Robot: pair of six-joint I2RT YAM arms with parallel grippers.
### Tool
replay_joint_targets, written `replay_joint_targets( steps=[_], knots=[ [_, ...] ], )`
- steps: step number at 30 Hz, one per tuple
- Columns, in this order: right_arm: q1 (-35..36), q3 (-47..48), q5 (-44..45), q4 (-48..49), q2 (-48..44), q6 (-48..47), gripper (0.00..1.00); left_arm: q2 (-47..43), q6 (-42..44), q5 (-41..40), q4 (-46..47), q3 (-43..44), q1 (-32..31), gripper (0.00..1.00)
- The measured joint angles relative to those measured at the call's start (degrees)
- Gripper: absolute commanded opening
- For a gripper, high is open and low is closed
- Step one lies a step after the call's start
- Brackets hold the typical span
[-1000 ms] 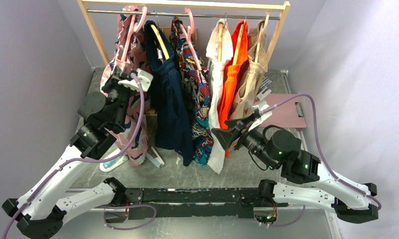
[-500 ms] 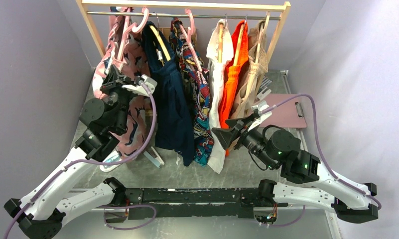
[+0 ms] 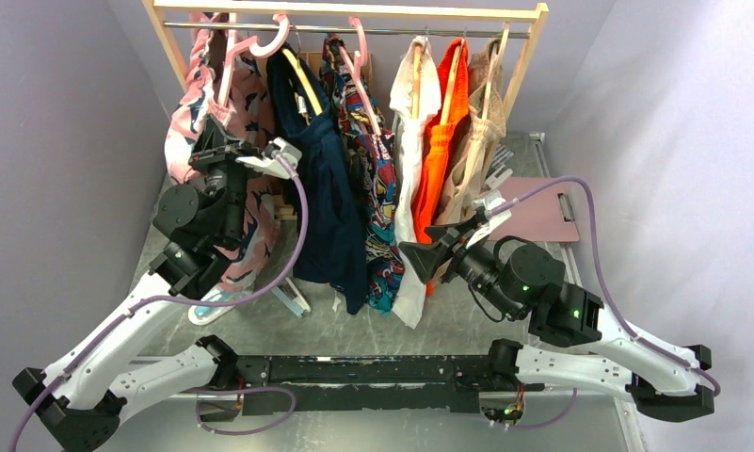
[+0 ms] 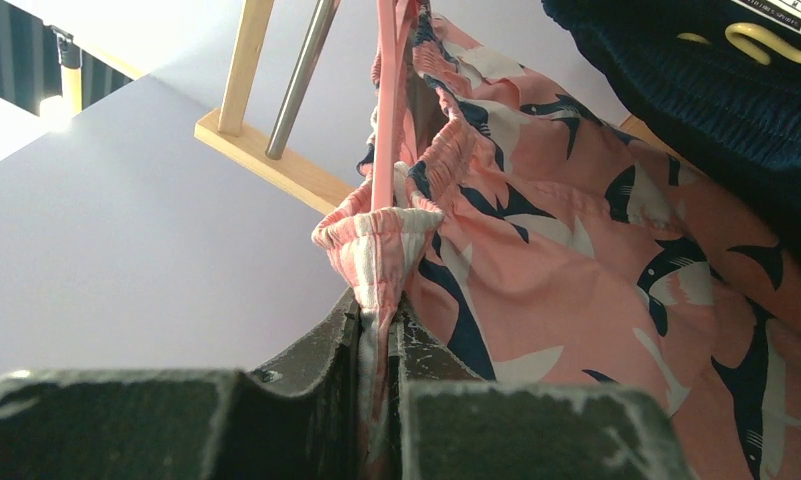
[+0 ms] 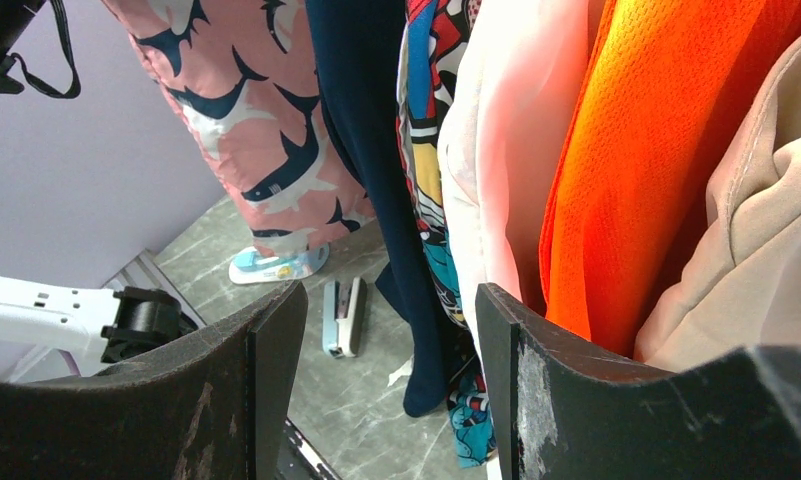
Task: Place the shorts on the hanger
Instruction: Place the hanger at the clothesline.
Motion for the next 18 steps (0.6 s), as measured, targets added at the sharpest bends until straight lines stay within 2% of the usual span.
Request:
replay_joint_targets(
  steps=[8, 18],
  knots=[
    [0.00, 0.00, 0.00, -0.37, 0.02, 0.00, 0.66, 0.48, 0.33, 0.04, 1.70, -0.35, 0.37, 0.07],
    [0.00, 0.00, -0.07, -0.74, -0.09, 0.33, 0.66, 0.26, -7.98, 1.64, 2.05, -5.31, 4.09, 0.07]
  ],
)
